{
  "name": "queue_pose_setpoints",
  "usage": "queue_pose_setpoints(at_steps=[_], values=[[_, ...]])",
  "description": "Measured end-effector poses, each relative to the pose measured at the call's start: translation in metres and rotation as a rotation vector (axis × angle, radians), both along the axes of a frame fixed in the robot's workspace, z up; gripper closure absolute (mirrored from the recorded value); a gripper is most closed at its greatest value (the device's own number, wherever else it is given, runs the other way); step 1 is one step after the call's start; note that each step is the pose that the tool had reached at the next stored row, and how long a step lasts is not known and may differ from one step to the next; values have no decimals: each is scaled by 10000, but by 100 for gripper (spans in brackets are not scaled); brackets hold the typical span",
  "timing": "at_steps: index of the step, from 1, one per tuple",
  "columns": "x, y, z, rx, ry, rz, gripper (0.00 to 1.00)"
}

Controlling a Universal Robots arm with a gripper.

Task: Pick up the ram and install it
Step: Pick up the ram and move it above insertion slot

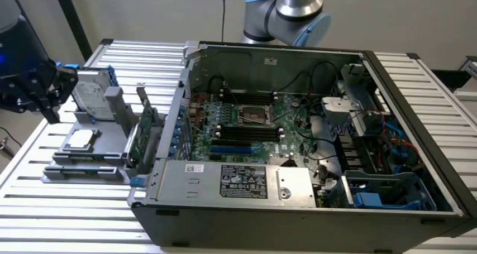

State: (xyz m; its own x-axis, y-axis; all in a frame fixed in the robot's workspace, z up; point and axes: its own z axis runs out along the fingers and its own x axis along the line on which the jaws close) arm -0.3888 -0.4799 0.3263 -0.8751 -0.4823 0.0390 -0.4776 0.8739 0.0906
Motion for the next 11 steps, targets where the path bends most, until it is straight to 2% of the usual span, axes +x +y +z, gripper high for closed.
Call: queue_pose_setpoints(at_steps=[11], values=[[0,0,-18,0,0,2005,89]])
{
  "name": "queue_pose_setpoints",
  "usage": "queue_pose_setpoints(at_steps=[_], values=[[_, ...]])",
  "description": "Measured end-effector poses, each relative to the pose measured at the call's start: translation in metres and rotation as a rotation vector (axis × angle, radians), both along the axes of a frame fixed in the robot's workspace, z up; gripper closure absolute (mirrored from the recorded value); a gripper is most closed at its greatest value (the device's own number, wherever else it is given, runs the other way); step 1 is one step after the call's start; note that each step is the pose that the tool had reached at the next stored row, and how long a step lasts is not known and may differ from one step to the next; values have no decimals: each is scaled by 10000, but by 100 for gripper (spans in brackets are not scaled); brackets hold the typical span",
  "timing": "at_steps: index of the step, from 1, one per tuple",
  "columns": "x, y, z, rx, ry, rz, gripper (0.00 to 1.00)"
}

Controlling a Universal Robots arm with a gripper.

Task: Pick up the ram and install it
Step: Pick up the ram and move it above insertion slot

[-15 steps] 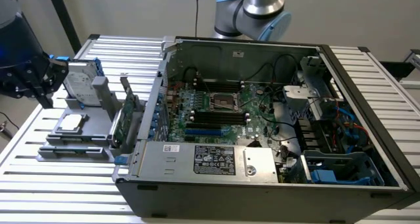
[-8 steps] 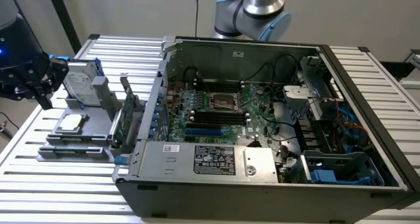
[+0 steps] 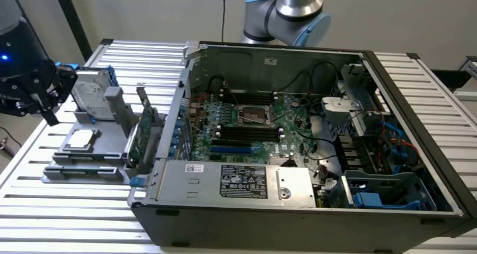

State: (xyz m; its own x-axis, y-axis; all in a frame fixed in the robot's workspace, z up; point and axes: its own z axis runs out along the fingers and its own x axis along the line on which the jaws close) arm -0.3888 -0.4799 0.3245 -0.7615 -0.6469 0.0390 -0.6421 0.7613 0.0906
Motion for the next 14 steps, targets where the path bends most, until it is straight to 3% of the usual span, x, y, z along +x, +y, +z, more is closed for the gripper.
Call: queue_pose_setpoints(at_steps=[14], values=[[0,0,-24,-8,0,2546,89]])
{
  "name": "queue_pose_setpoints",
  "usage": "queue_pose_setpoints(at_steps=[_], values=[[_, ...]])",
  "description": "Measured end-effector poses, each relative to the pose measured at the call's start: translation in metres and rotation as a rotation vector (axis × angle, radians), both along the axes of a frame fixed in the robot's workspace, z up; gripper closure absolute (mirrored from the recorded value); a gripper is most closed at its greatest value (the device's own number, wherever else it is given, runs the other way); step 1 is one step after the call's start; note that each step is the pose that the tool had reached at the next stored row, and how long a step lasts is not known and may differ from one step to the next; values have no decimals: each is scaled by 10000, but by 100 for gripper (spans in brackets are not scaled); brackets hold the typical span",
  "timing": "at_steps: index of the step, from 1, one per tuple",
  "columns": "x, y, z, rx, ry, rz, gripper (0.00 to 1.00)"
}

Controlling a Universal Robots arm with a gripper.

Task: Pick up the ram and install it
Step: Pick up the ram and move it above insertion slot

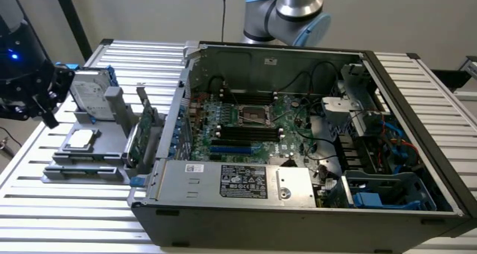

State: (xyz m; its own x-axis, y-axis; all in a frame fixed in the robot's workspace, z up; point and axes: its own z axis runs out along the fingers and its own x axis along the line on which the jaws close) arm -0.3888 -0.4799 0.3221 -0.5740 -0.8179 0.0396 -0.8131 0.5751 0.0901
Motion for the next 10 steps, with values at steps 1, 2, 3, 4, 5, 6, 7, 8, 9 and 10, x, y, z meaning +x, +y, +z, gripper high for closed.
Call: queue_pose_setpoints(at_steps=[1,2,3,4,5,6,7,8,9,10], values=[[0,0,-2,-1,-1,184,89],[0,0,-3,-2,0,360,89],[0,0,-6,-2,-1,543,89],[0,0,-7,-2,-1,724,89],[0,0,-9,-4,0,904,89],[0,0,-10,-5,0,1099,89],[0,0,-12,-5,-1,1280,89],[0,0,-14,-6,-4,1443,89],[0,0,-16,-6,-6,1634,89],[0,0,-18,-7,-9,1813,89]])
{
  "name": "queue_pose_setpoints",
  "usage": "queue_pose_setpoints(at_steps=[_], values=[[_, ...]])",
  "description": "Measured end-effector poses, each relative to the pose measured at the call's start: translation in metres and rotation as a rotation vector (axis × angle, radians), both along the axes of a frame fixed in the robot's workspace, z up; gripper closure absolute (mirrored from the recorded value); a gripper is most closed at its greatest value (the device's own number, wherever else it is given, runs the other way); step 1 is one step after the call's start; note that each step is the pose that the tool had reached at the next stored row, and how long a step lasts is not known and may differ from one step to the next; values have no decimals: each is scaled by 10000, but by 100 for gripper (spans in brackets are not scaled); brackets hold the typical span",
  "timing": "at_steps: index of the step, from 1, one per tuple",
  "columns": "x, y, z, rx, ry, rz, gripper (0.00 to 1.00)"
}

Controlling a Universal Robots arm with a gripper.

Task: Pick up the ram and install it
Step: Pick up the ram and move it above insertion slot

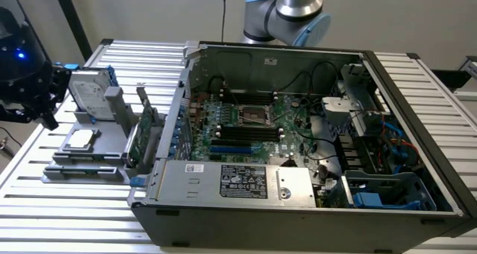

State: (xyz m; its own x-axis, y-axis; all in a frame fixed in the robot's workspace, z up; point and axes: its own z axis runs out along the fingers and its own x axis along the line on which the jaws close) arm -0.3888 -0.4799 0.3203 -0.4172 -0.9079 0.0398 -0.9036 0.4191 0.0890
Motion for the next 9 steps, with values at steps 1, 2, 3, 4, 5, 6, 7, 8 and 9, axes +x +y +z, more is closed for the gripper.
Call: queue_pose_setpoints(at_steps=[1,2,3,4,5,6,7,8,9], values=[[0,3,-1,-2,-2,166,89],[0,8,-1,-2,-9,282,89],[0,14,-4,-1,-24,385,89],[0,21,-6,0,-37,485,89],[0,28,-7,0,-46,587,89],[0,34,-7,-1,-53,692,89],[0,39,-8,0,-59,799,89],[0,43,-7,0,-64,924,89],[0,46,-7,0,-69,1041,89]])
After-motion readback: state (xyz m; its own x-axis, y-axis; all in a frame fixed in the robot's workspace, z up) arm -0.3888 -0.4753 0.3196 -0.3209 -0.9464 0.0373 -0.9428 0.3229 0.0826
